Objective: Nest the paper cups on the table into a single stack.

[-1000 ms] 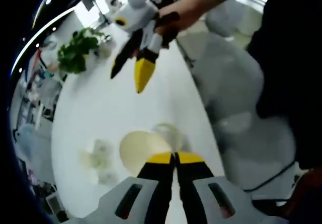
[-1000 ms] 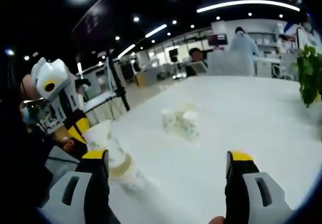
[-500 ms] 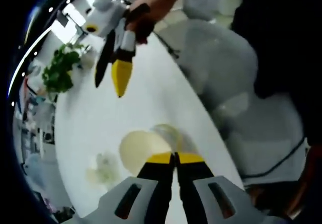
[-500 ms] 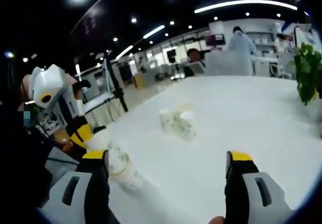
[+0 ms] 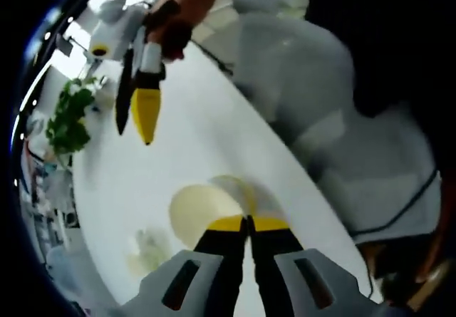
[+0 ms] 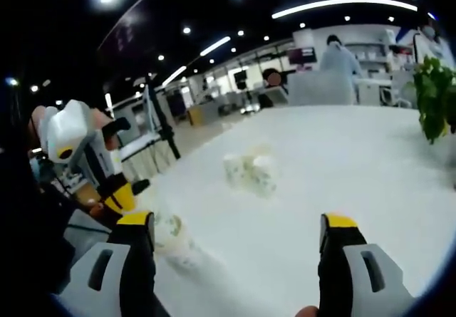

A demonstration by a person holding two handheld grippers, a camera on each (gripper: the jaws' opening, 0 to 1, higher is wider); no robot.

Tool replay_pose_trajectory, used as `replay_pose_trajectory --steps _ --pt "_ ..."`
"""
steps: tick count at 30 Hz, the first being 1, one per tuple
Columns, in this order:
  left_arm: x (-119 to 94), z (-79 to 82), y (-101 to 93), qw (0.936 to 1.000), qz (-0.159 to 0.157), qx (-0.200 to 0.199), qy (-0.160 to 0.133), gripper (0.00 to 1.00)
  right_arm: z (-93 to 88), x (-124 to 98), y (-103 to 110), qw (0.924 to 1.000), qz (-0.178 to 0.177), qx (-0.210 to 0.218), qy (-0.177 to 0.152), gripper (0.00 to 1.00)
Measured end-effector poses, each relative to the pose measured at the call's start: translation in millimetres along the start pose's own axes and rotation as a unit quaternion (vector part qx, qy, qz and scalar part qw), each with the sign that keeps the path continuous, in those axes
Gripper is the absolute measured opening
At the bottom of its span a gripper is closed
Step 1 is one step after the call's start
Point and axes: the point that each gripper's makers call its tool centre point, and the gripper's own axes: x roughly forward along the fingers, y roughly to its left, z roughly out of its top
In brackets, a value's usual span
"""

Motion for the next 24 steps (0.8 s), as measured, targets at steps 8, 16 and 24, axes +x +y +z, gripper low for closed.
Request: replay_pose_trajectory --steps 8,16,24 --pt "9.1 -2.5 -2.5 0.9998 -0.010 0.018 0.007 0.01 -4.6 -0.7 0.4 1.0000 0.000 0.005 0.000 0.94" --pt "15.3 0.5 -3.0 0.9996 -0.014 0.026 -0.001 0.01 -8.5 -2.7 -1.0 0.9999 -0.002 0.011 0.000 0.94" --pt "19.6 -3.6 -0.3 0.9995 -0.007 0.032 0.001 0.06 -9.0 -5.0 -0.4 0.9999 -0.004 0.013 -0.002 0.94"
